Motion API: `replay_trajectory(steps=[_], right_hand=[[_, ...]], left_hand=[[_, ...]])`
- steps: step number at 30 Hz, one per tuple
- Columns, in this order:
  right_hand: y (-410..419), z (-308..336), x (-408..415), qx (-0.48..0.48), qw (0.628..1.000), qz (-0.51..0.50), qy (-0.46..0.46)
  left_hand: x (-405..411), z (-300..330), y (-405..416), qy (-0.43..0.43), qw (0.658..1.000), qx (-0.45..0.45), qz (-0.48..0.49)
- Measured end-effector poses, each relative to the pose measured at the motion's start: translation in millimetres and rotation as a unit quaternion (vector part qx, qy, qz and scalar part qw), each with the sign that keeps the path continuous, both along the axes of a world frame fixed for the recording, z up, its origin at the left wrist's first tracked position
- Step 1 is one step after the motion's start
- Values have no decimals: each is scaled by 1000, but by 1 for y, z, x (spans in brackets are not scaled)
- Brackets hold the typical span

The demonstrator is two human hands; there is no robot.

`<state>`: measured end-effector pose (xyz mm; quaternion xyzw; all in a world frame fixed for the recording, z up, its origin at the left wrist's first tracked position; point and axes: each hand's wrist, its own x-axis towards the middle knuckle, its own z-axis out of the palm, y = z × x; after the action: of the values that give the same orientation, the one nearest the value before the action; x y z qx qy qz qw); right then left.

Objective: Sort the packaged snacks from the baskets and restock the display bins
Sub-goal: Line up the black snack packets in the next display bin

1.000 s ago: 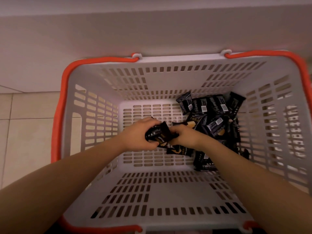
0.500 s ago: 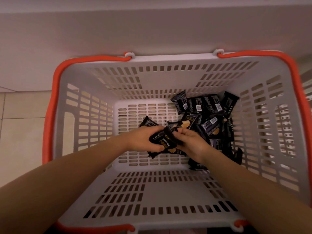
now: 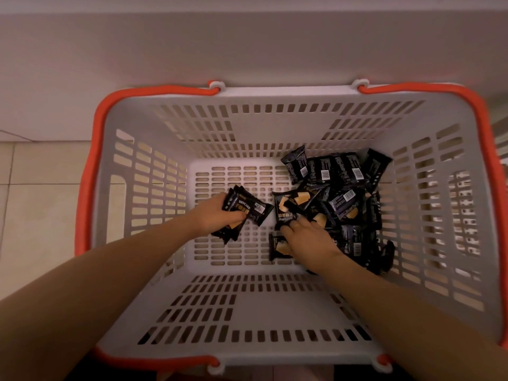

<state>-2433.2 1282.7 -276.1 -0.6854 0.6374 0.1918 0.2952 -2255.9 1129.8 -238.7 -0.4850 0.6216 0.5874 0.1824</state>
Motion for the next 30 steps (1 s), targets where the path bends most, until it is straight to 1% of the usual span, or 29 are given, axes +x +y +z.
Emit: replay_trajectory(steps=[3, 5, 7, 9, 11, 12, 15, 17, 20, 22, 24, 26, 28, 30], right_hand=[[1, -5, 9, 16, 999, 17, 48], [2, 2, 9, 31, 997, 42, 53], [2, 16, 5, 37, 999, 31, 8], [-2, 41, 0, 24, 995, -58, -74], [-11, 79, -3, -15, 977, -150, -149], [-16, 100, -4, -40, 968, -166, -183], [-31, 174, -6, -102, 944, -148, -276], [-38, 223, -7, -139, 936, -138, -293], [-38, 287, -8, -208, 922, -136, -297], [-35, 320, -7, -241, 908, -160, -304], [-29, 344, -3, -267, 891, -185, -316], [-25, 359, 4, -291, 872, -208, -333], [-23, 370, 12, -303, 840, -242, -379], [-22, 376, 22, -314, 795, -281, -436]], left_hand=[[3, 6, -2, 19, 999, 15, 49], [0, 15, -4, 29, 997, 36, 56], [-1, 31, -7, 33, 998, 41, 35], [-2, 55, -12, 45, 999, 31, -2], [-5, 88, -19, 62, 997, -4, -38], [-9, 106, -23, 73, 996, -30, -50], [-22, 167, -32, 109, 985, -119, -57], [-27, 207, -33, 133, 974, -174, -54], [-24, 260, -26, 172, 955, -230, -69], [-16, 287, -16, 209, 944, -247, -58], [-8, 306, -5, 262, 937, -228, -29], [1, 321, 5, 297, 929, -220, -16], [11, 329, 12, 316, 922, -225, -15], [20, 334, 19, 333, 912, -241, -5]])
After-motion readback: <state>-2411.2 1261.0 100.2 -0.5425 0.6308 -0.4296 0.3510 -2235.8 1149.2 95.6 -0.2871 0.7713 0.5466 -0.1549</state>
